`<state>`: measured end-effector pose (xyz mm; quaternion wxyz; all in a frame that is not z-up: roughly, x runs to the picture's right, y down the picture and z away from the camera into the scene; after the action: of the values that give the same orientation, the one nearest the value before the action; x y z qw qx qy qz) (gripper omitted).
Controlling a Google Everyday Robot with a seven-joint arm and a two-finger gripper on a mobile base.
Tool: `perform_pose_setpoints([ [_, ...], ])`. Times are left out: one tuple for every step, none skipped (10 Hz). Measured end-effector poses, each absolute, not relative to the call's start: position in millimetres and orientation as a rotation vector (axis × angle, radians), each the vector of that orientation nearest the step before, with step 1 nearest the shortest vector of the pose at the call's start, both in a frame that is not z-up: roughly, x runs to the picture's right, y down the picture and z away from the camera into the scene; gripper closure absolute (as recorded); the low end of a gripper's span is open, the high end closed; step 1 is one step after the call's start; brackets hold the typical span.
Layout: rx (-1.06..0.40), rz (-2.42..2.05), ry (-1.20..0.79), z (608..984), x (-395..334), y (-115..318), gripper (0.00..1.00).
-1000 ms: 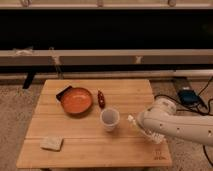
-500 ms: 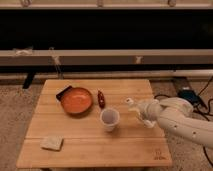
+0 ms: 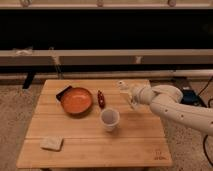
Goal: Stand the bottle upright
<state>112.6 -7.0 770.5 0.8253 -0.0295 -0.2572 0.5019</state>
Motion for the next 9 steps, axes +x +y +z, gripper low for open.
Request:
perform_pose_setpoints([
  [-0.078,1.088,-0.585,777.1,110.6,-18.8,1.00],
  [-0.099,1.097,-0.612,782.0,102.1,-23.2,1.00],
  [-0.118,1.118,-0.635,789.0,102.5,-28.4,1.00],
  [-0.124,1.120,-0.643,790.0,101.3,-29.1,1.00],
  [-0.227,1.072,-0.748,794.9,87.9,-35.5,1.00],
  [-0.290,1.024,-0.795,795.4,89.3,-34.9,1.00],
  [-0.316,0.996,-0.816,796.5,83.6,-35.0,1.00],
  [-0.334,0.973,-0.835,797.7,80.5,-34.6,1.00],
  [-0.341,0.964,-0.847,798.5,80.2,-34.2,1.00],
])
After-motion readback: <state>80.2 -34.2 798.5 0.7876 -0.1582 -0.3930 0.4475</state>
